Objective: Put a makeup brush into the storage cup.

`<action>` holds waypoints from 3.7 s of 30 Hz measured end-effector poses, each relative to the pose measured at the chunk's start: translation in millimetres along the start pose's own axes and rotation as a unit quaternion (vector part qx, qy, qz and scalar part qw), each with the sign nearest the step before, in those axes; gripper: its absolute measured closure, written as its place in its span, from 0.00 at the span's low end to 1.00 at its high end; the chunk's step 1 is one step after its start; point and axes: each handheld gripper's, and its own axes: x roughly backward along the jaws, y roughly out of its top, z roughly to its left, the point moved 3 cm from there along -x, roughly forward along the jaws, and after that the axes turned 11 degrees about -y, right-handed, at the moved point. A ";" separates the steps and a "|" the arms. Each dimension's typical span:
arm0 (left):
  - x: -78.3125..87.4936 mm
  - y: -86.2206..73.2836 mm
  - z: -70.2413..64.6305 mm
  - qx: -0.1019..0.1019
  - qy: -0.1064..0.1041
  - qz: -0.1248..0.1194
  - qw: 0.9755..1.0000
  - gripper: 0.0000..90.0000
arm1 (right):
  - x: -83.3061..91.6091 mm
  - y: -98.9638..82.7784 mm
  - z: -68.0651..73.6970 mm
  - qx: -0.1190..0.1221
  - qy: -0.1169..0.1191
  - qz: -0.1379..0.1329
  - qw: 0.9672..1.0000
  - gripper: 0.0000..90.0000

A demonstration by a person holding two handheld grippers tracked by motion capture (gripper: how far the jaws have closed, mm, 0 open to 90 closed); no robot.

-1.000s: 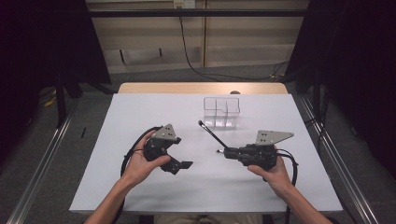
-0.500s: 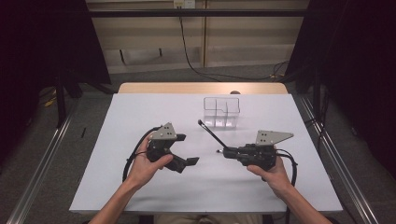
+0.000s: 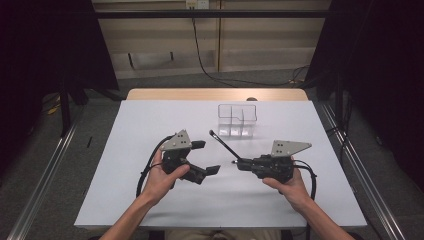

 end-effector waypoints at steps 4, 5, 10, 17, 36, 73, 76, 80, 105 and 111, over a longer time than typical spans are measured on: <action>-3.3 4.4 -2.1 -0.014 -0.004 -0.018 1.000 0.05 | -0.5 0.2 0.8 0.002 0.000 0.000 1.000 0.93; -4.6 5.2 -2.9 -0.019 0.000 -0.024 1.000 0.04 | -0.5 0.2 0.9 0.002 0.000 0.000 1.000 0.93; -9.2 9.8 -6.7 -0.021 0.004 -0.039 0.999 0.04 | -1.0 0.5 1.3 0.003 0.001 -0.001 1.000 0.93; -17.9 19.6 -9.2 -0.020 0.002 -0.055 0.998 0.06 | -0.6 1.4 0.7 0.002 -0.001 -0.005 1.000 0.93; -11.0 21.5 3.4 0.030 0.000 -0.085 0.996 0.66 | -1.1 -1.0 0.9 0.004 -0.005 0.002 1.000 0.93; -11.5 25.7 -10.1 0.056 -0.077 -0.108 0.990 0.92 | -7.0 -6.2 5.4 0.013 0.006 0.013 1.000 0.91; -11.9 27.9 -14.2 0.048 -0.077 -0.105 0.990 0.93 | -7.2 -6.2 5.3 0.012 0.006 0.013 1.000 0.89; -12.2 29.6 -17.3 0.037 -0.074 -0.101 0.991 0.93 | -7.3 -5.3 5.8 0.010 0.009 0.010 1.000 0.86; -11.1 29.5 -15.4 0.042 -0.061 -0.094 0.993 0.93 | -5.2 -0.4 6.1 -0.016 0.001 -0.004 1.000 0.20; -8.6 30.6 -14.5 0.045 -0.053 -0.082 0.994 0.93 | -3.4 1.4 3.9 -0.027 0.000 -0.016 0.999 0.09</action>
